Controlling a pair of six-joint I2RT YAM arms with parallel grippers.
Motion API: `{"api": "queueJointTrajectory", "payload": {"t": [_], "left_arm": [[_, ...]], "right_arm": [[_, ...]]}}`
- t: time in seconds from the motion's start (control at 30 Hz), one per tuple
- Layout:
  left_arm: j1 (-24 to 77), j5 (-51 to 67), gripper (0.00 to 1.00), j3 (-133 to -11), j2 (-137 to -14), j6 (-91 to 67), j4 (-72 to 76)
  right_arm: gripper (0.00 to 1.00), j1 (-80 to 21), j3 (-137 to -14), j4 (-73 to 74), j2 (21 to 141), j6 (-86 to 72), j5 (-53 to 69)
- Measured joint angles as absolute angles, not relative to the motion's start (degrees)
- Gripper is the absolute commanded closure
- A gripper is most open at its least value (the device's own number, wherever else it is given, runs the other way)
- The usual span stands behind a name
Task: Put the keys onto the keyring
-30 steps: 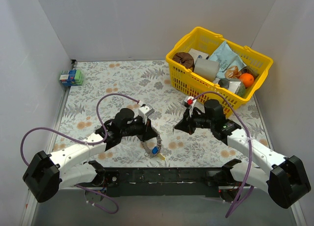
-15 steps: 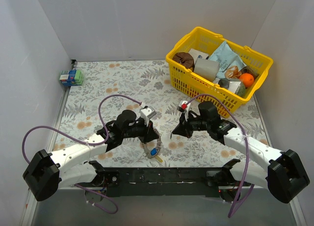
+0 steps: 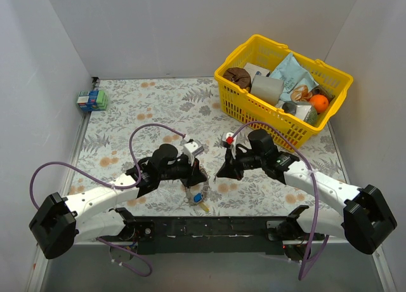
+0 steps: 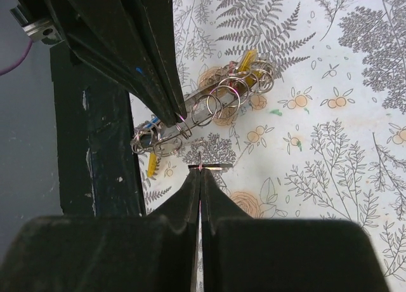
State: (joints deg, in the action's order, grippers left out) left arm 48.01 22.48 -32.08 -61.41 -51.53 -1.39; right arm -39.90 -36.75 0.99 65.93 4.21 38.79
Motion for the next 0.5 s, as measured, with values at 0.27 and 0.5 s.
{"api": "queueJointTrajectory", "payload": {"t": [0.27,0.5], "left_arm": [[48.88,22.98,1.00,-31.11,-60.10,-50.76,-0.34],[49.50,23.42,1.00,-31.11,-60.07,-50.30,0.58]], "right_arm": [[0.99,-39.94,-37.12,2.42,67.02,4.99,41.43],[0.99,-40.71,-38.17,3.40,68.45,5.48,43.27]]}}
